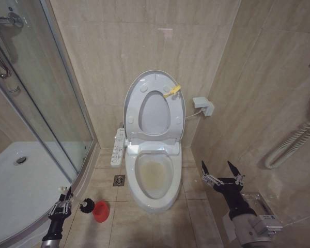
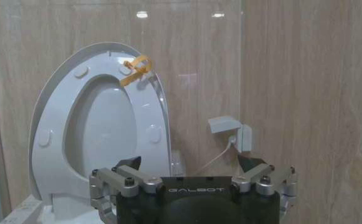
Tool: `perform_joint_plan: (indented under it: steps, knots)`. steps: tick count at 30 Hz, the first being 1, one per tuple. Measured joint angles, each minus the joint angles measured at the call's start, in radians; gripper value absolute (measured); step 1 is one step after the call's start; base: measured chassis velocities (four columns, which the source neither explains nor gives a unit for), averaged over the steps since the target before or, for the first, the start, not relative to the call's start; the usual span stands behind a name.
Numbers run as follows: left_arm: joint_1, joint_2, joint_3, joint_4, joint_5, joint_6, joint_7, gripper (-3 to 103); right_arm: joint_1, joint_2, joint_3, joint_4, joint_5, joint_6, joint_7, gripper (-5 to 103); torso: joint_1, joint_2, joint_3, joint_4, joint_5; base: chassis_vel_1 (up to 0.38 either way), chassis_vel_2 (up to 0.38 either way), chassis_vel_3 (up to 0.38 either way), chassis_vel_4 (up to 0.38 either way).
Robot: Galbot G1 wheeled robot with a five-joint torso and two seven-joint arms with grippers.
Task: Open the toilet lid, clean the toilet bowl with a toilet brush, close the toilet lid, and flush.
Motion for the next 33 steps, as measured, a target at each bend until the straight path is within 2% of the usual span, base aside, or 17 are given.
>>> perform_joint_plan:
  steps: [9,13,21,33]
  knots:
    - [-0.101,0.01,0.069,0.124,-0.006,0.002,0.017,19,0.0,0.0,0.0,0.0,0.0,0.0,0.0,100,0.0,0.0,0.0,-0.0002,0.0,0.0,0.0,0.0,0.0]
    - [-0.154,0.018,0.109,0.222,-0.016,0.003,0.031,19,0.0,0.0,0.0,0.0,0.0,0.0,0.0,100,0.0,0.0,0.0,0.0,0.0,0.0,0.0,0.0,0.0]
    - [-0.23,0.019,0.157,0.345,-0.031,0.003,0.052,19,0.0,0.0,0.0,0.0,0.0,0.0,0.0,100,0.0,0.0,0.0,0.0,0.0,0.0,0.0,0.0,0.0]
    - [-0.298,0.01,0.205,0.409,-0.044,0.003,0.06,18,0.0,0.0,0.0,0.0,0.0,0.0,0.0,100,0.0,0.0,0.0,-0.0001,0.0001,0.0,0.0,0.0,0.0]
